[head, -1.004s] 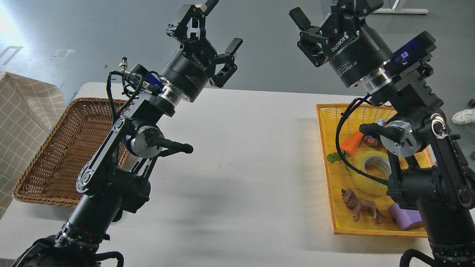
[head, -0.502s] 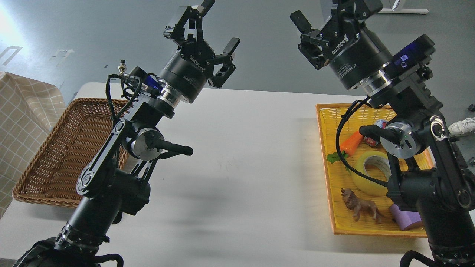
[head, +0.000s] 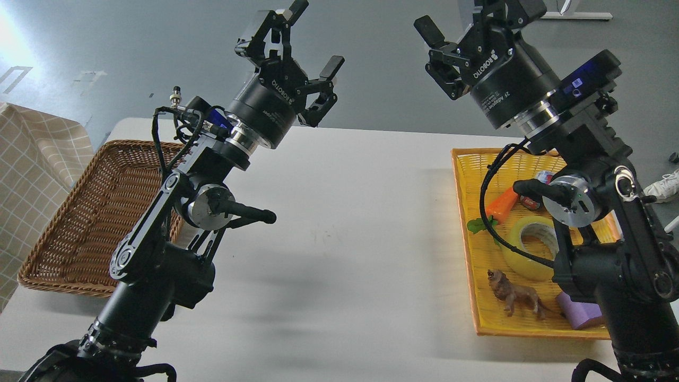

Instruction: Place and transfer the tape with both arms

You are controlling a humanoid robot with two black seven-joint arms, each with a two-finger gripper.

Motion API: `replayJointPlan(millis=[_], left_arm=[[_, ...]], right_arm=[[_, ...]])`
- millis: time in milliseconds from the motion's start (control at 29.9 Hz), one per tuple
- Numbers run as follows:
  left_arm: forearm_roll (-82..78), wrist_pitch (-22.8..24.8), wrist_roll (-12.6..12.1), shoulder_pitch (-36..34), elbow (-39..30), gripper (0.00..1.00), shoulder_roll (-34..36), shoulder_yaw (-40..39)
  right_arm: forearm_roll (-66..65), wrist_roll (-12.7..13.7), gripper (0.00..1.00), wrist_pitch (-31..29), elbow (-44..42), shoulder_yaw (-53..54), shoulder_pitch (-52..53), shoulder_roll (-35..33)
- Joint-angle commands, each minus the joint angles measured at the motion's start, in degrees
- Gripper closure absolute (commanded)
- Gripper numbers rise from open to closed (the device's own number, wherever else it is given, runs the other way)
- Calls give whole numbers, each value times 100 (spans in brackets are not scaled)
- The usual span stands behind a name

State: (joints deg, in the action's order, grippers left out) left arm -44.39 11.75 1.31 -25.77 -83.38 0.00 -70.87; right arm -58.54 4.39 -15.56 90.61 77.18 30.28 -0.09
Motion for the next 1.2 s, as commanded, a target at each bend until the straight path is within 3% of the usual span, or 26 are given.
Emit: replayJointPlan(millis=[0, 1171], left_arm=[[0, -6, 10, 11, -12, 2, 0, 3], [0, 12, 10, 19, -56, 2, 0, 56]], right_arm=[[0, 0, 0, 1, -8, -2, -5, 9], [0, 9, 0, 1, 62, -2, -22, 0]])
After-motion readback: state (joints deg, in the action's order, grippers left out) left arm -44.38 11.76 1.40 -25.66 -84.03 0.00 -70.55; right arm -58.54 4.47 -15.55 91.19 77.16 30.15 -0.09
